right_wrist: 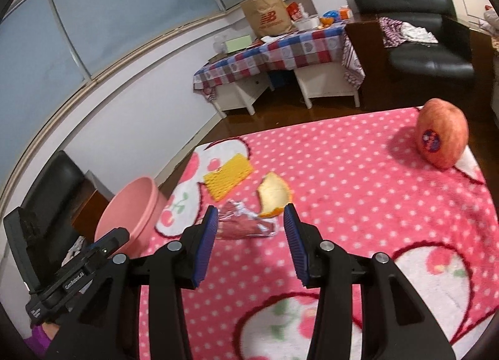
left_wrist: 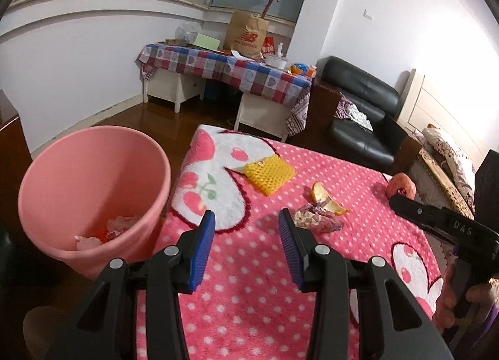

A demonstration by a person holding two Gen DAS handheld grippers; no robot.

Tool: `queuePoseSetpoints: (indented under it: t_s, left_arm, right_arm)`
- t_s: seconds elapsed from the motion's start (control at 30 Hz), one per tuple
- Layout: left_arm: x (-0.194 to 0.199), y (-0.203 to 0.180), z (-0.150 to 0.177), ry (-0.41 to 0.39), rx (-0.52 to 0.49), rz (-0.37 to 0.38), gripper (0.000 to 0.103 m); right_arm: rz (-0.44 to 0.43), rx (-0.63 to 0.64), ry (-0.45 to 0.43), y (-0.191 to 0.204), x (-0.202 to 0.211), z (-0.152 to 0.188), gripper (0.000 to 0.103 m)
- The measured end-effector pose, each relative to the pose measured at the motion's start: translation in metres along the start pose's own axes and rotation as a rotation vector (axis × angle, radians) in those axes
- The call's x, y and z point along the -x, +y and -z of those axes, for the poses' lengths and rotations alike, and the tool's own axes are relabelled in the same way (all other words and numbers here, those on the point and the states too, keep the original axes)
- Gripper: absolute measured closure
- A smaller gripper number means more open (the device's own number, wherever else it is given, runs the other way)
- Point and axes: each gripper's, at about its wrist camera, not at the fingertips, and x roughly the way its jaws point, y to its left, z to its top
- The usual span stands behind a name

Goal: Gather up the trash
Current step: 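Move both open tools from the bucket back over the table, then lower the left tool onto the yellow foam net and close it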

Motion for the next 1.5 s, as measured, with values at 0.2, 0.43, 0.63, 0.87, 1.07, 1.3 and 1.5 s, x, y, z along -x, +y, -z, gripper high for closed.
queuePoseSetpoints:
  t_s: [0.2, 0.43, 0.63, 0.87, 1.07, 1.3, 1.5]
  left_arm:
    - [-0.017, -0.019, 0.0, 0.044, -0.062, 0.033, 0.059]
    - [-0.038, -0.039, -0.009, 0.065, -0.123, 0.037, 0.056]
    - [-0.059, -0.047, -0.024, 0.072, -0.14, 0.022, 0.056]
    - [-0.073, -0.045, -0.025, 0.092, -0.135, 0.006, 0.056]
    - [-0.084, -0.042, -0.027, 0.102, -0.144, -0.005, 0.056]
    - [-0.113, -0.039, -0.044, 0.119, -0.144, -0.016, 0.056]
    - [-0.153, -0.04, -0.055, 0.144, -0.174, -0.052, 0.056]
  right_arm:
    - [0.028, -0.036, 0.009, -0.019, -0.004, 0.004, 0.058]
    - [0.035, -0.069, 0.036, -0.037, -0.018, 0.009, 0.058]
    - [0.037, -0.084, 0.041, -0.047, -0.026, 0.008, 0.058]
    - [0.046, -0.099, 0.053, -0.056, -0.032, 0.012, 0.058]
    - [0.036, -0.091, 0.075, -0.055, -0.041, 0.015, 0.058]
    - [0.053, -0.061, 0.082, -0.049, -0.05, 0.022, 0.058]
    - [0.05, -0.047, 0.088, -0.046, -0.053, 0.024, 0.058]
